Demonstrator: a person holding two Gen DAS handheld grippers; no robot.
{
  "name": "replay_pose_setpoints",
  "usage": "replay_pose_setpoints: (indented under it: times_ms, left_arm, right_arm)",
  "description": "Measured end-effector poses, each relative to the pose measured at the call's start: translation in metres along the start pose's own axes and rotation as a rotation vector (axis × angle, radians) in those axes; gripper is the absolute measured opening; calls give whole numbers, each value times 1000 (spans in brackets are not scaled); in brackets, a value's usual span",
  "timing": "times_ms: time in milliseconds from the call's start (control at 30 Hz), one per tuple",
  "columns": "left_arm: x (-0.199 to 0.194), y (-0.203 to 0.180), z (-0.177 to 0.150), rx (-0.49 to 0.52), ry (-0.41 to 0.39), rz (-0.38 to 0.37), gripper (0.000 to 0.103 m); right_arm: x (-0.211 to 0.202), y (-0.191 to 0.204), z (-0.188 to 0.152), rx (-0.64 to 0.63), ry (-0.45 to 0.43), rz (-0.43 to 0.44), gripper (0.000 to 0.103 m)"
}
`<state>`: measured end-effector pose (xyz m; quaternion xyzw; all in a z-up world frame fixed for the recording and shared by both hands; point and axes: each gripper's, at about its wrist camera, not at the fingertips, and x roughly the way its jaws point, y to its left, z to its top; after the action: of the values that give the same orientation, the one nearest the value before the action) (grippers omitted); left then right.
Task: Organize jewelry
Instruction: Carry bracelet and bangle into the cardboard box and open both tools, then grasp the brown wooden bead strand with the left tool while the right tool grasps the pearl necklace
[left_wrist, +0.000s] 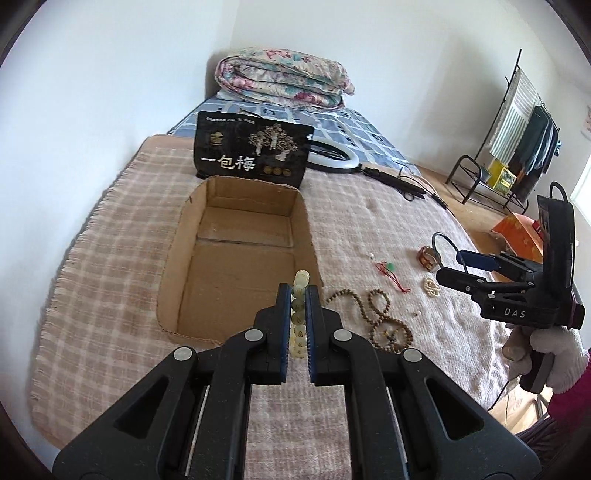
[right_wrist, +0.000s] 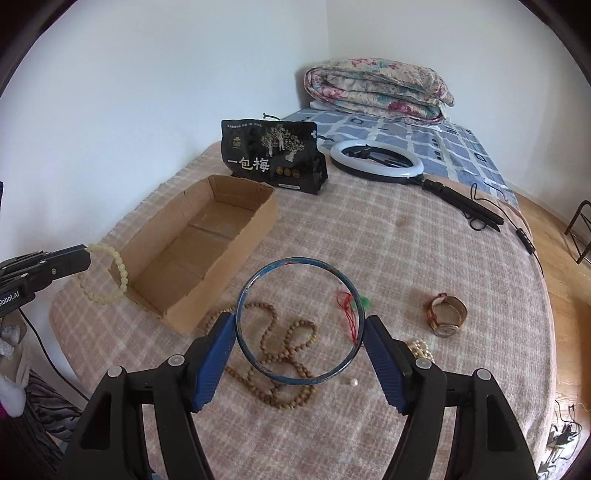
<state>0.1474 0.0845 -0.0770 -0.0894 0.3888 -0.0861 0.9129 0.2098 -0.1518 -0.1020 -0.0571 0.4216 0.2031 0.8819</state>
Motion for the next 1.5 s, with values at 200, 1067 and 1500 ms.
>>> replay_pose_setpoints:
  times_ms: [200, 1067, 1500]
  left_arm:
    - [10, 29, 11, -34, 0, 38, 5]
    - [41, 54, 15, -75, 49, 98, 7]
    - [33, 48, 17, -62, 18, 98, 42]
  right_arm:
    - [29, 29, 34, -33, -7, 45, 73]
    - [123, 85, 90, -31, 16, 123, 87]
    - [100, 66, 85, -7, -10, 99, 87]
